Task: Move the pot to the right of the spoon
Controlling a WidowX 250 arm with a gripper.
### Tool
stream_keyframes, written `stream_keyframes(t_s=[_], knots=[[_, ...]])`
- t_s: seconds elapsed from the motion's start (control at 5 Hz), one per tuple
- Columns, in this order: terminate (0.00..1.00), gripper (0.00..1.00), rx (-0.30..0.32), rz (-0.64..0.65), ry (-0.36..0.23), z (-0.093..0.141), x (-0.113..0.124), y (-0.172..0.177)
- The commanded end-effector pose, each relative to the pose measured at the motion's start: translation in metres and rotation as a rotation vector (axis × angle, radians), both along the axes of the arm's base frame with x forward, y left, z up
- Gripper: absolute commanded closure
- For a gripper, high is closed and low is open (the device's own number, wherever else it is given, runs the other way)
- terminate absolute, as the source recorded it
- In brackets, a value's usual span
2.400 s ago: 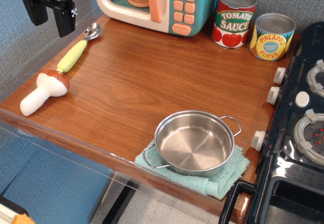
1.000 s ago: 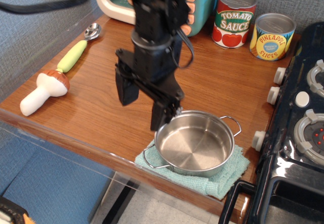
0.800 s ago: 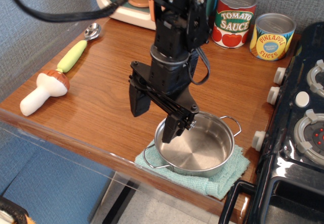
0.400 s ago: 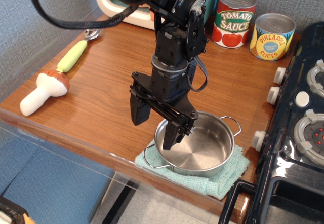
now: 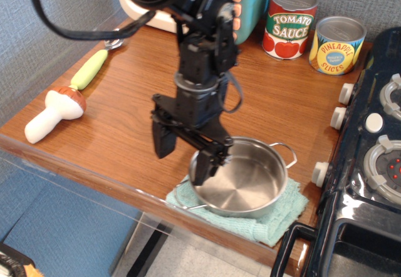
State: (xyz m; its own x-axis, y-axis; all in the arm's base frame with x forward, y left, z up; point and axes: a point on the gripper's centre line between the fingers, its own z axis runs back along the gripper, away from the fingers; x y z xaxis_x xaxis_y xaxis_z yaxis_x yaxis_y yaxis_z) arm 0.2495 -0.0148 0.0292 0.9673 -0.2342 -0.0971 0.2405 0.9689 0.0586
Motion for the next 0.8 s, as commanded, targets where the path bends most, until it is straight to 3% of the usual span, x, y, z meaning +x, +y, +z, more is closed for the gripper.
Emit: stream_keyframes(t_s=[0.0,0.4,0.6], knots=[[0.0,1.0,-0.004,0.007,-0.011,-0.003,-0.006,0.016],[0.0,1.0,-0.007,-0.015,-0.023,0.0,-0.01,0.014],[0.0,1.0,-0.036,-0.023,-0.047,0.017,-0.006,0.015]])
